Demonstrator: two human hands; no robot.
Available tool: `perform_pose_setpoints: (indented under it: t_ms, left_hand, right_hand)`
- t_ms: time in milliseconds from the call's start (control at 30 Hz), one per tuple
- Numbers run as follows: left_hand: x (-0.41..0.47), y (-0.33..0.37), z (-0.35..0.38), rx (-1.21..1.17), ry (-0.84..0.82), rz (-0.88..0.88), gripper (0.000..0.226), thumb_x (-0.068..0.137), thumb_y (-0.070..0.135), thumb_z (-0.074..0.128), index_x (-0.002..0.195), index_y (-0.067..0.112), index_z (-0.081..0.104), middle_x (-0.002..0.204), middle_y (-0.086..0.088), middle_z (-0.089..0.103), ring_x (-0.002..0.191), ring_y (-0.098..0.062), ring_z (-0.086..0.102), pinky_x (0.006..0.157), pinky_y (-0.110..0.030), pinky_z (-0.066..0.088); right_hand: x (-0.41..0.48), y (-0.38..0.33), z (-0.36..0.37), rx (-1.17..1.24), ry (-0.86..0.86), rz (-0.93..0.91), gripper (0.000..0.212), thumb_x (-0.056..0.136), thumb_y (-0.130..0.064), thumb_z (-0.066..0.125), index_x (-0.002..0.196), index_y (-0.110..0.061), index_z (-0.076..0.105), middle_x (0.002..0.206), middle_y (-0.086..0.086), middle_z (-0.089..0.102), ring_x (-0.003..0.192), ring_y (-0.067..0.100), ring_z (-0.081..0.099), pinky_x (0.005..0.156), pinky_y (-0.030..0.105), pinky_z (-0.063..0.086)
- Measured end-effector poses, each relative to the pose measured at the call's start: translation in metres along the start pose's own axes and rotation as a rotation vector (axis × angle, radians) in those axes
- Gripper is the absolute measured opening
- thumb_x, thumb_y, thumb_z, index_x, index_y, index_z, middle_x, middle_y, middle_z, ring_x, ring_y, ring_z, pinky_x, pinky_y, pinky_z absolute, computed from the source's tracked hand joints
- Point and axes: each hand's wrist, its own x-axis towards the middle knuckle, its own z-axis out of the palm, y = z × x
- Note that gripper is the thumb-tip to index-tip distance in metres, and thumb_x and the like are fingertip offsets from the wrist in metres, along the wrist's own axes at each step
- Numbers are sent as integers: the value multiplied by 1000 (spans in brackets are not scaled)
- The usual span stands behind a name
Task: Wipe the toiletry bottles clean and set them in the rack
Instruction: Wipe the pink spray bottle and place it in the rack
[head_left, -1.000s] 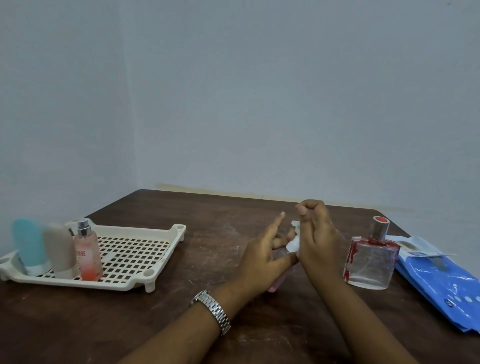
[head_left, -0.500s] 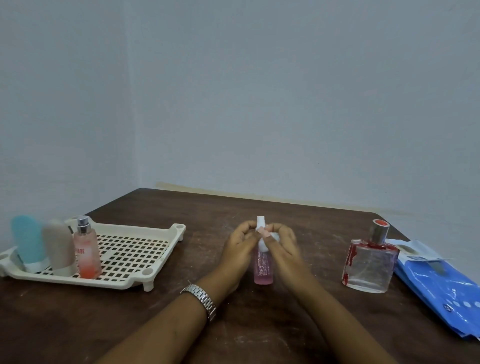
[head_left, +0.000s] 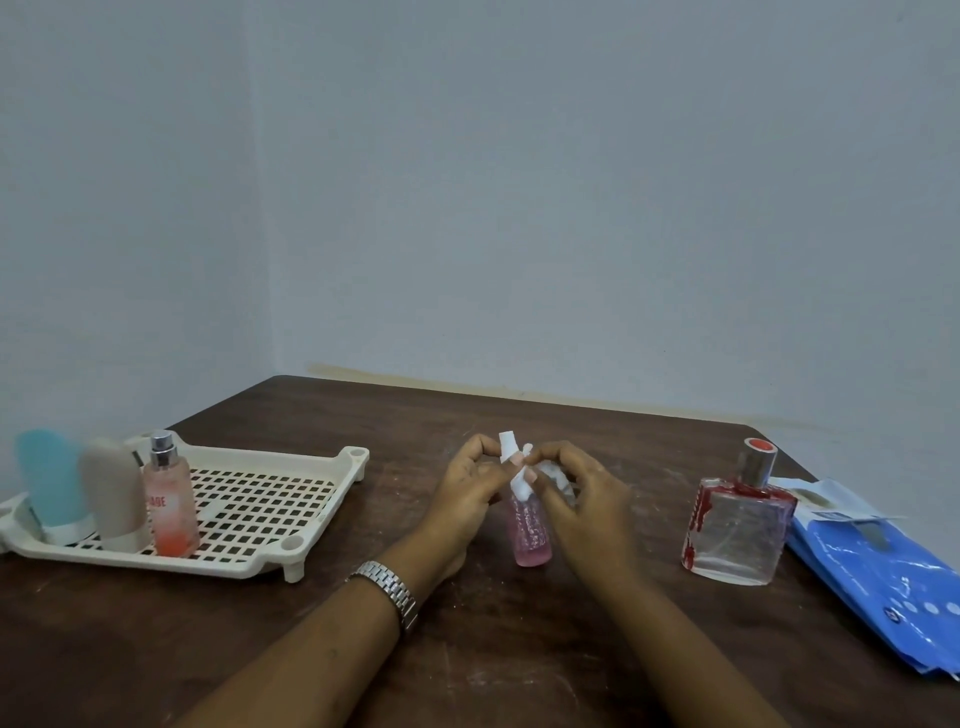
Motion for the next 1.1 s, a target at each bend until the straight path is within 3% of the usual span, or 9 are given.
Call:
perform_pose_setpoints:
  t_ms: [100, 167, 267, 433, 533, 667, 833, 1000, 1100]
  left_hand:
    - [0, 0, -3, -23, 2, 3, 27, 84, 31, 71, 85, 14, 50, 87, -14, 55, 81, -26, 49, 72, -33, 42]
    - [-1, 1, -3, -45, -2, -2, 33, 78, 33, 74, 84, 14, 47, 90, -14, 52, 84, -26, 48, 69, -28, 43]
    - [0, 1, -2, -60, -4, -1, 27, 80, 27, 68, 76, 16, 44, 88, -15, 55, 81, -24, 52, 66, -23, 45]
    - [1, 2, 1, -48, -64, -2, 15, 90, 13, 60, 78, 15, 50, 77, 2, 69, 70, -11, 64, 64, -21, 50]
    - [1, 2, 3, -44, -84, 7, 9, 90, 9, 59, 83, 9, 53, 89, 0, 73, 72, -9, 66, 62, -19, 50]
    - [1, 0, 0, -25, -64, 18, 11, 89, 11, 62, 81, 13, 54, 111, -7, 67, 90, -15, 63, 75, -25, 50]
    - [2, 0, -3, 32, -35, 29, 17, 76, 33, 71, 68, 31, 56, 106, -8, 55, 96, -24, 52, 82, -38, 42]
    - [3, -1, -6, 51, -69, 11, 15, 76, 33, 70, 80, 22, 61, 88, -6, 59, 88, -21, 55, 82, -37, 43]
    - [4, 2, -9, 55, -154, -8, 15, 79, 30, 71, 91, 21, 68, 91, -1, 65, 90, -17, 59, 86, -35, 44]
  right_hand:
    - [-3, -1, 1, -59, -35, 7, 16, 81, -31, 69, 96, -30, 63, 87, -13, 66, 78, 0, 61, 62, 13, 48]
    - [-4, -3, 2, -67, -23, 4, 14, 79, -30, 72, 90, -31, 63, 82, -14, 65, 74, -3, 60, 59, 9, 45]
    - [-1, -6, 0, -46, -12, 18, 8, 79, -24, 73, 82, -27, 66, 76, -12, 66, 71, -3, 60, 57, 8, 44]
    - [5, -3, -8, 121, 22, 136, 12, 81, -12, 69, 77, -23, 67, 76, -9, 68, 67, -1, 62, 54, 10, 46]
    - [6, -1, -9, 160, 22, 163, 14, 82, -6, 66, 78, -19, 68, 77, -7, 69, 66, 1, 63, 54, 12, 47]
    - [2, -6, -5, 87, 81, 101, 12, 80, -5, 67, 79, -17, 68, 74, -9, 68, 68, -1, 61, 54, 9, 44]
    - [-2, -12, -3, 21, 89, -1, 15, 78, -8, 70, 75, -22, 65, 68, -8, 65, 64, 6, 60, 52, 22, 49]
    - [0, -10, -5, 48, 84, 14, 12, 78, -7, 70, 76, -18, 65, 70, -6, 64, 64, 8, 59, 53, 24, 49]
    - [3, -7, -9, 142, 38, 98, 13, 80, -3, 66, 81, -16, 64, 75, -3, 66, 65, 6, 61, 52, 15, 47]
